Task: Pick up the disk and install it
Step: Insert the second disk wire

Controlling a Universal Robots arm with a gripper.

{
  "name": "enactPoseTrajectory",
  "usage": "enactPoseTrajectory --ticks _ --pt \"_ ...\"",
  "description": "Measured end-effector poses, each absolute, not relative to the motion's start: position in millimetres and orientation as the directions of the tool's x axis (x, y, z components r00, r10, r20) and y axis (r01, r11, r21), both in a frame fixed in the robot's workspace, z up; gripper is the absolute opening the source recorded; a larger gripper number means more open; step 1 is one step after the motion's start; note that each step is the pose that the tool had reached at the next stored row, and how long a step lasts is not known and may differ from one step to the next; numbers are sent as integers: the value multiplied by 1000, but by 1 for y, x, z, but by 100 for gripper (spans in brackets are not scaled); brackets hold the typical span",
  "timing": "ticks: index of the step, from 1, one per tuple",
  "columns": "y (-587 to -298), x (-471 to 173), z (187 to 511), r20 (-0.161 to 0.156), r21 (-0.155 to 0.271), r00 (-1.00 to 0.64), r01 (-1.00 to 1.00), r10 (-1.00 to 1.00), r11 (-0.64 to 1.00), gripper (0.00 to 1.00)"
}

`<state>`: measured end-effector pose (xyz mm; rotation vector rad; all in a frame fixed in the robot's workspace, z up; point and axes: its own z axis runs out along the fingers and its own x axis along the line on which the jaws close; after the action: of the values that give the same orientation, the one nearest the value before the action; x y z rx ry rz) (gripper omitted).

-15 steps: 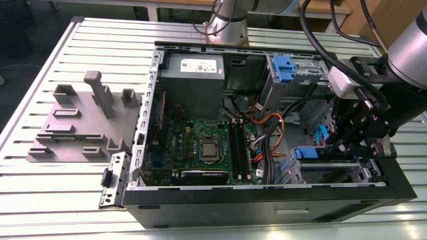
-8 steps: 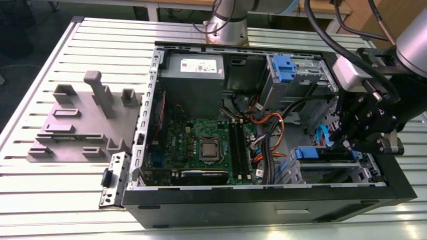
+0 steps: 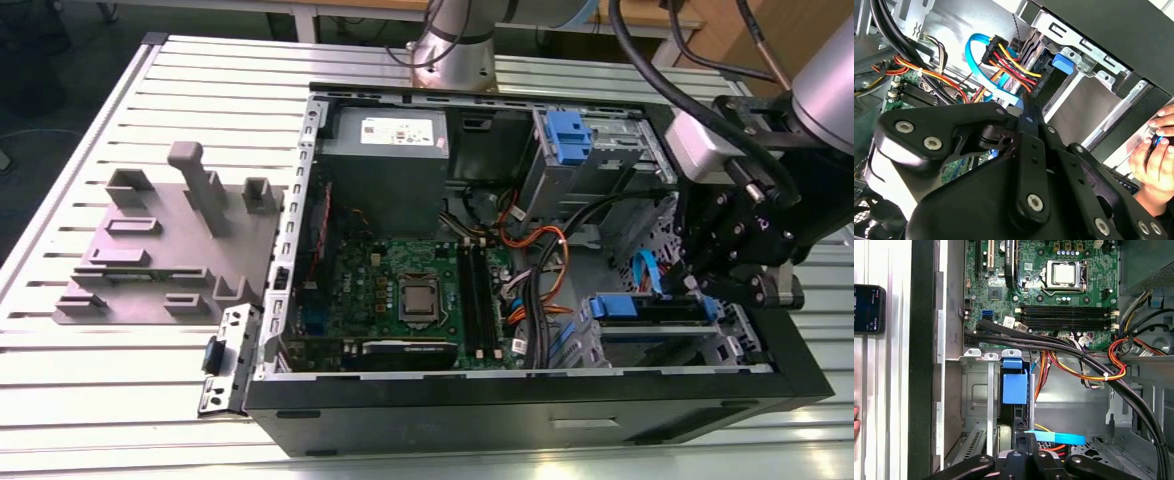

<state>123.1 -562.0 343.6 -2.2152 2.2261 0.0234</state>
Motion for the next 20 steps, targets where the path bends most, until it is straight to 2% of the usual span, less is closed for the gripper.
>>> enactPoseTrajectory --ticks 12,20 --pt "-563 125 336 -10 10 -5 -1000 -1000 5 11" --pt "-563 124 347 -11 10 -5 -1000 -1000 5 11"
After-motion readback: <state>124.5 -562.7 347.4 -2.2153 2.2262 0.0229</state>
